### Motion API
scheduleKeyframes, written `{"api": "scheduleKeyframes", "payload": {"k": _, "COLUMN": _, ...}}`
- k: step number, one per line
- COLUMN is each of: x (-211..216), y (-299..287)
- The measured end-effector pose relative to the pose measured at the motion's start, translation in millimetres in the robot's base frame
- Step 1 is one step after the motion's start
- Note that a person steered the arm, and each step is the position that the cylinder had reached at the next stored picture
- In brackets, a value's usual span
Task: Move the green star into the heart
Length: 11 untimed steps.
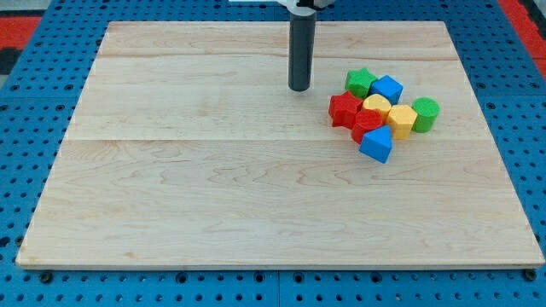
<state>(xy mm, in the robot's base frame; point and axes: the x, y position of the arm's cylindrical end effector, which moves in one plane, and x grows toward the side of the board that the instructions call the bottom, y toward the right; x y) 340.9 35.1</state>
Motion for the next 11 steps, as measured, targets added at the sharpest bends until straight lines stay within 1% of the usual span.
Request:
{"api": "scheduleKeyframes", "payload": {"k": 1, "x": -2, "y": -3}}
{"api": "scheduleKeyframes", "payload": {"k": 2, "x": -36, "y": 2}}
{"api": "scheduleKeyframes", "payload": {"k": 3, "x": -31, "y": 81}}
{"api": "scheduleKeyframes", "payload": {"k": 4, "x": -9, "y": 113}}
{"api": "scheduleKeyframes", "payload": {"k": 5, "x": -9, "y": 113}}
{"api": "scheduleKeyframes", "payload": {"k": 6, "x": -20, "y": 120}}
{"api": "scheduleKeyframes", "payload": {"k": 7, "x": -22, "y": 183}}
{"api": "scheduleKeyframes", "payload": {"k": 8, "x": -8, "y": 276}}
{"api": "scheduleKeyframes", "payload": {"k": 9, "x": 62, "y": 299}}
{"api": "scheduleKeyframes", "payload": {"k": 10, "x": 72, "y": 247}}
{"api": "scheduleKeyframes", "payload": {"k": 11, "x": 51, "y": 176}}
